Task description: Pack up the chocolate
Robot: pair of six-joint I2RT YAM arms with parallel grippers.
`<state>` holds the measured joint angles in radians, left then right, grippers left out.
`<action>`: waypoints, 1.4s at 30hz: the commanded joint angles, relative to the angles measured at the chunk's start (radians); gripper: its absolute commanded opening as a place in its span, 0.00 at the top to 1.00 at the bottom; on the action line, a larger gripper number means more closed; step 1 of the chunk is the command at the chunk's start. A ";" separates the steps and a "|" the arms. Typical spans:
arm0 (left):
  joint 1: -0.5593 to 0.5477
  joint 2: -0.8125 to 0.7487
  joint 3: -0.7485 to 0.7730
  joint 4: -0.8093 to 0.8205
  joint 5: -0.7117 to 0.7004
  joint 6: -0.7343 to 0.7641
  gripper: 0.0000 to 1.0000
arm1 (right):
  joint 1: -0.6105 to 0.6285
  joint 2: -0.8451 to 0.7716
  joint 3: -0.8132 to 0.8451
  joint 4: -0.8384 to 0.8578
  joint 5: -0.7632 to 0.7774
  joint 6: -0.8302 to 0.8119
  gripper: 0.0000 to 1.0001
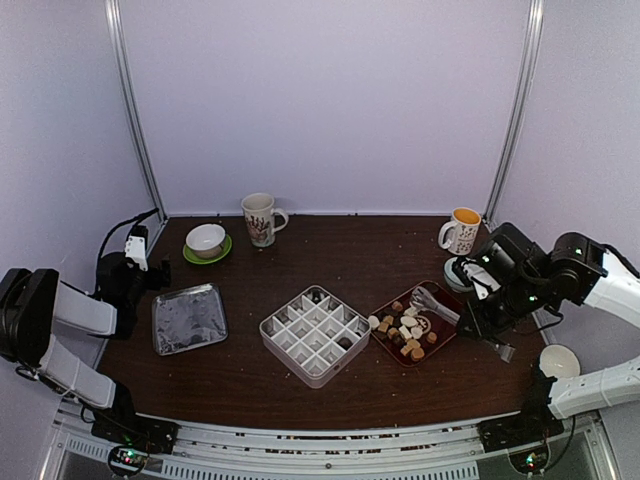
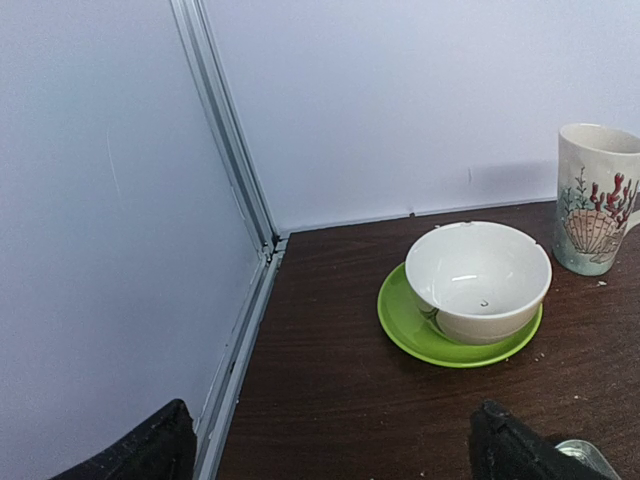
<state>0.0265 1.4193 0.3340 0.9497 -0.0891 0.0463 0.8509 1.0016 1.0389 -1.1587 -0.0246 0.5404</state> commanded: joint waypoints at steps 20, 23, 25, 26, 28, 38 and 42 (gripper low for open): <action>0.008 0.006 0.000 0.056 0.000 -0.003 0.02 | 0.019 0.031 -0.014 0.212 -0.213 -0.014 0.85; 0.007 0.006 0.000 0.057 0.000 -0.003 0.02 | 0.034 0.028 -0.023 0.227 -0.212 0.003 0.85; 0.009 0.006 0.000 0.057 0.000 -0.003 0.02 | 0.037 0.026 -0.025 0.243 -0.217 0.008 0.85; 0.008 0.006 0.000 0.058 0.000 -0.003 0.02 | 0.040 0.026 -0.025 0.249 -0.221 0.008 0.85; 0.008 0.006 0.000 0.058 -0.001 -0.003 0.02 | 0.042 0.030 -0.026 0.260 -0.235 0.006 0.85; 0.009 0.006 0.000 0.056 0.000 -0.003 0.02 | 0.097 0.143 0.001 0.297 -0.324 -0.053 0.85; 0.009 0.006 0.000 0.057 0.000 -0.003 0.02 | 0.143 0.183 0.011 0.345 -0.357 -0.063 0.85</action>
<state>0.0265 1.4193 0.3340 0.9497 -0.0891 0.0463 0.9573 1.1660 1.0126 -0.8860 -0.3359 0.4999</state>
